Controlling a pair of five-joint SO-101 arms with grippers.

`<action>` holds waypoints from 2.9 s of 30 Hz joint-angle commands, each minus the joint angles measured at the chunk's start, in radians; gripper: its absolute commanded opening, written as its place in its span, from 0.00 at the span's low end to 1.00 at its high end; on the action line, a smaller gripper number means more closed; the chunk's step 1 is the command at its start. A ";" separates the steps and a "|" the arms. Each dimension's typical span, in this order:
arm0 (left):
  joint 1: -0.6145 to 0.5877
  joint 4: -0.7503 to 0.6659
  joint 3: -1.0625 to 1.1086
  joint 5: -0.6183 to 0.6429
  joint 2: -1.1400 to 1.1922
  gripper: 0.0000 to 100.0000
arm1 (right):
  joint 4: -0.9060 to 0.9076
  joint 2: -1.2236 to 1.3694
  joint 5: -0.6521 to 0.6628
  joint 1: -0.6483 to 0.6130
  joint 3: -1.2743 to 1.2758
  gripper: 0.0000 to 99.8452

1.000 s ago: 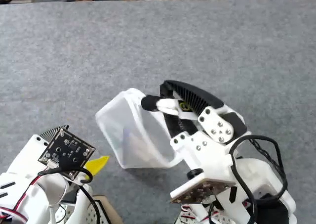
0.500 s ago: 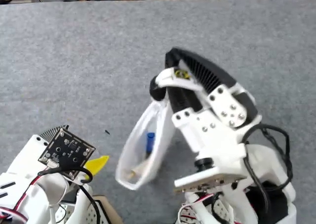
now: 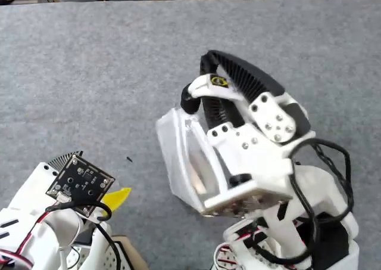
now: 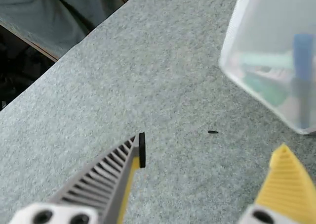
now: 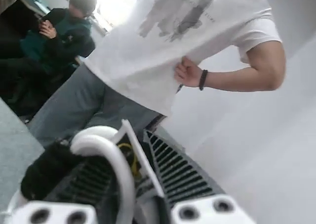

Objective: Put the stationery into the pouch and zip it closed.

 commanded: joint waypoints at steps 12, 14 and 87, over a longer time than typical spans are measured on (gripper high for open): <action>0.015 -0.002 0.005 -0.074 0.026 0.40 | 0.315 -0.042 -0.055 -0.311 -0.001 0.01; 0.010 -0.026 0.005 -0.129 0.026 0.40 | 0.342 -0.042 -0.087 -0.353 -0.002 0.01; 0.200 0.005 0.013 0.087 -0.026 0.03 | 0.226 -0.045 0.181 0.178 0.232 0.01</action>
